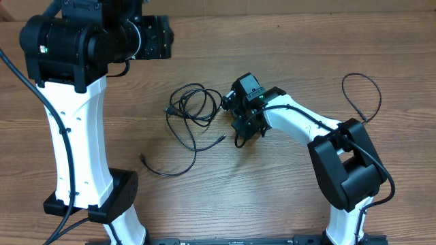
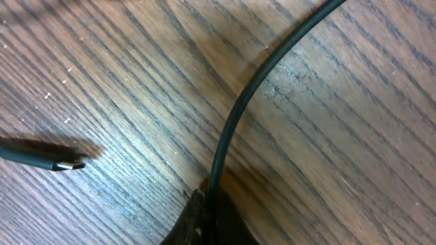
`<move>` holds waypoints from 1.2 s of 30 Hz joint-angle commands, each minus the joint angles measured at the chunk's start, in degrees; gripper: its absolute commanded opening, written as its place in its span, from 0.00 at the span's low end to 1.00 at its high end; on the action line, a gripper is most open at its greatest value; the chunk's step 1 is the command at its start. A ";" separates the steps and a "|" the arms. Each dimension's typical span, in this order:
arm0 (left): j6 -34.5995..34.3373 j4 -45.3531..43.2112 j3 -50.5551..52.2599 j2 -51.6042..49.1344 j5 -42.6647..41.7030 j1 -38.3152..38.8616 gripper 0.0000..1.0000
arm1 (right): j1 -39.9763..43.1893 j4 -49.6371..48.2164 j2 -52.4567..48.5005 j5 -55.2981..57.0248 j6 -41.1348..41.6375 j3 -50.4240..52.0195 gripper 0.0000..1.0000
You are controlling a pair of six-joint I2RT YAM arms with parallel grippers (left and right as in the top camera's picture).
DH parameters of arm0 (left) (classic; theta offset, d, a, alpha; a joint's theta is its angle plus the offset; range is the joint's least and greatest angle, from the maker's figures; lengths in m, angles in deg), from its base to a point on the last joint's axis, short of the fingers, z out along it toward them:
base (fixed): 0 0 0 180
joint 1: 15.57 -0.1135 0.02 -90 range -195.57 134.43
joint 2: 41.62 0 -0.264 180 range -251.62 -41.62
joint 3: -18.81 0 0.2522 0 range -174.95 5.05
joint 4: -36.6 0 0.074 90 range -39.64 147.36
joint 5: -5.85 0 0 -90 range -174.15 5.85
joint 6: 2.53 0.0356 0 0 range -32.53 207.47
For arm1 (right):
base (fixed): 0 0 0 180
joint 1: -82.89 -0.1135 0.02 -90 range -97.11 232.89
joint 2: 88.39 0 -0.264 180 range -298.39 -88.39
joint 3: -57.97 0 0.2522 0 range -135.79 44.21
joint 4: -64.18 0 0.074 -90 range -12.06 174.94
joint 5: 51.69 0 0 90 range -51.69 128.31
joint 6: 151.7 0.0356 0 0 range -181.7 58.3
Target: Untangle cables
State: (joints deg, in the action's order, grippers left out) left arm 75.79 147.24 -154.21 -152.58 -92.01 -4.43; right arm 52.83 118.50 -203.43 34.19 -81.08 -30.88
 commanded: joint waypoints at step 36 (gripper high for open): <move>8.57 -0.35 8.96 -5.95 1.64 4.52 1.00 | 48.94 -4.92 18.45 11.91 13.35 -21.68 0.04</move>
State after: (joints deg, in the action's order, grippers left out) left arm 81.30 147.20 -145.23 -158.78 -89.30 -2.27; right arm 97.31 114.46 -182.71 47.74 -67.92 -51.16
